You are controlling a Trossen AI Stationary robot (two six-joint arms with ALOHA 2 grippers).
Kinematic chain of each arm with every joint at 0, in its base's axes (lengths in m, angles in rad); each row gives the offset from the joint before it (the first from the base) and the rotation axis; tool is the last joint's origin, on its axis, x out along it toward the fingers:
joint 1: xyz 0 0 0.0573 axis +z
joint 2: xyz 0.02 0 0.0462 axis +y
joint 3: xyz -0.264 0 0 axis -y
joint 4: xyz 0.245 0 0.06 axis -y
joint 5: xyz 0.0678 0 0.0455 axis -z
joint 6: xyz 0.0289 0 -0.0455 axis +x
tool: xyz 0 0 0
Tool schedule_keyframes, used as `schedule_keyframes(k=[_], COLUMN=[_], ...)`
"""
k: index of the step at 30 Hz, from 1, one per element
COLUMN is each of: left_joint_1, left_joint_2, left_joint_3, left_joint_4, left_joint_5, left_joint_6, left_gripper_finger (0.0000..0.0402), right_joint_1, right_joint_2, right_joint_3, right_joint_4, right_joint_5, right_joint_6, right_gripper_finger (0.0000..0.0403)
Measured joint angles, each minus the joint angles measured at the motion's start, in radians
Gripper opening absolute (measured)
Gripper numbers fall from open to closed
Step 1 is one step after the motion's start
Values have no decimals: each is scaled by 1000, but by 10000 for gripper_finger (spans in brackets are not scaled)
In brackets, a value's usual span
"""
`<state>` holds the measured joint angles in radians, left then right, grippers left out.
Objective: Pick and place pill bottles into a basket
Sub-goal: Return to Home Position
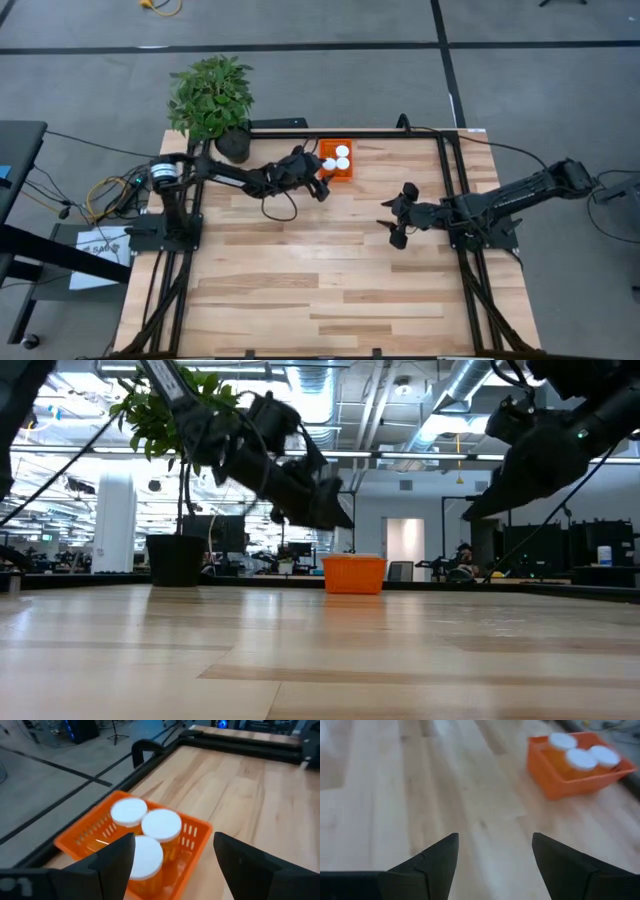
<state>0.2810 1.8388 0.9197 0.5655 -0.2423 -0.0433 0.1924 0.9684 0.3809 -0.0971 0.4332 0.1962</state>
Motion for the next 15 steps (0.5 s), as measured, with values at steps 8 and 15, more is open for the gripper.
schedule_keyframes(k=[8, 15], left_joint_1=[-2, -3], left_joint_2=[-346, -799], left_joint_3=[-10, -173], left_joint_4=[-354, -436], left_joint_5=[-7, 19], left_joint_6=[50, 87], left_gripper_finger=[263, 263], right_joint_1=[-71, -39], right_joint_2=[-83, -517], right_joint_3=[77, 105], right_joint_4=[-134, -251], right_joint_5=[18, 14], right_joint_6=[34, -76], right_gripper_finger=[249, 249])
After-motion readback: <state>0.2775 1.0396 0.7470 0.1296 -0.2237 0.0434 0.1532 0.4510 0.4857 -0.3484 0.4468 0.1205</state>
